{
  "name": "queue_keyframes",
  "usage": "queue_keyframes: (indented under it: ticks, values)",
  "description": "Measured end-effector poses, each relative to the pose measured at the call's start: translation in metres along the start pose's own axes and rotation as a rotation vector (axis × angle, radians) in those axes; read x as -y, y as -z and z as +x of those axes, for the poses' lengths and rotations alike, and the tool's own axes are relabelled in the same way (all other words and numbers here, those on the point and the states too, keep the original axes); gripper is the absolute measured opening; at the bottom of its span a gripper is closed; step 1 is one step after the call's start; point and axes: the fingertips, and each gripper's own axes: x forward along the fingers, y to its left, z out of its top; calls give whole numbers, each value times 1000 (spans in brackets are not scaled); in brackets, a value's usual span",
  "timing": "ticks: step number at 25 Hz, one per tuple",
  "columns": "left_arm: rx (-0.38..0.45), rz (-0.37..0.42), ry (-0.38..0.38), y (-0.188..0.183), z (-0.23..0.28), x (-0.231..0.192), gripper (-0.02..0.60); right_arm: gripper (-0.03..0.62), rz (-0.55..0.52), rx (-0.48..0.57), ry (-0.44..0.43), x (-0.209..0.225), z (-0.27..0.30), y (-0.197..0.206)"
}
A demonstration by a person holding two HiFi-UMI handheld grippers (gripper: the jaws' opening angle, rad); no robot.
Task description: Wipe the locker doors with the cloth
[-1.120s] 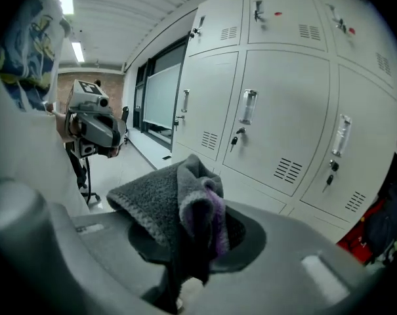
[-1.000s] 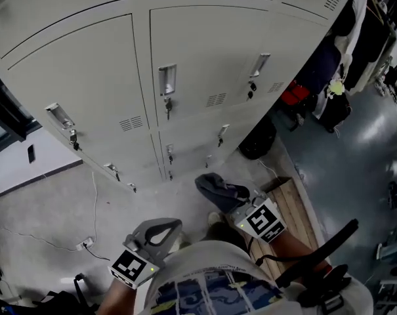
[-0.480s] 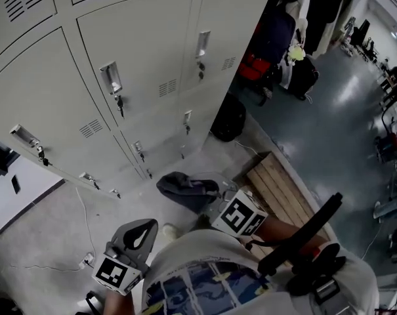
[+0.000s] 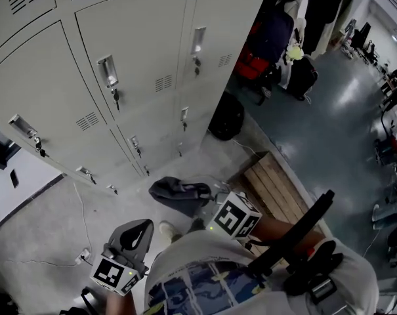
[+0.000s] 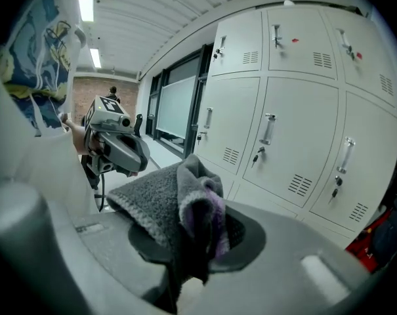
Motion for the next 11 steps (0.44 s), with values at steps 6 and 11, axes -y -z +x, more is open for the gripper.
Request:
queue_keyframes:
  ticks: [6,11]
  values:
    - [-26,-18,-75,9,1,27,2,86,-23,48,-14,-5,-26,6]
    - [2,-4,-89,3,29,76,2,86,-38,58,-16,-8,-71,34]
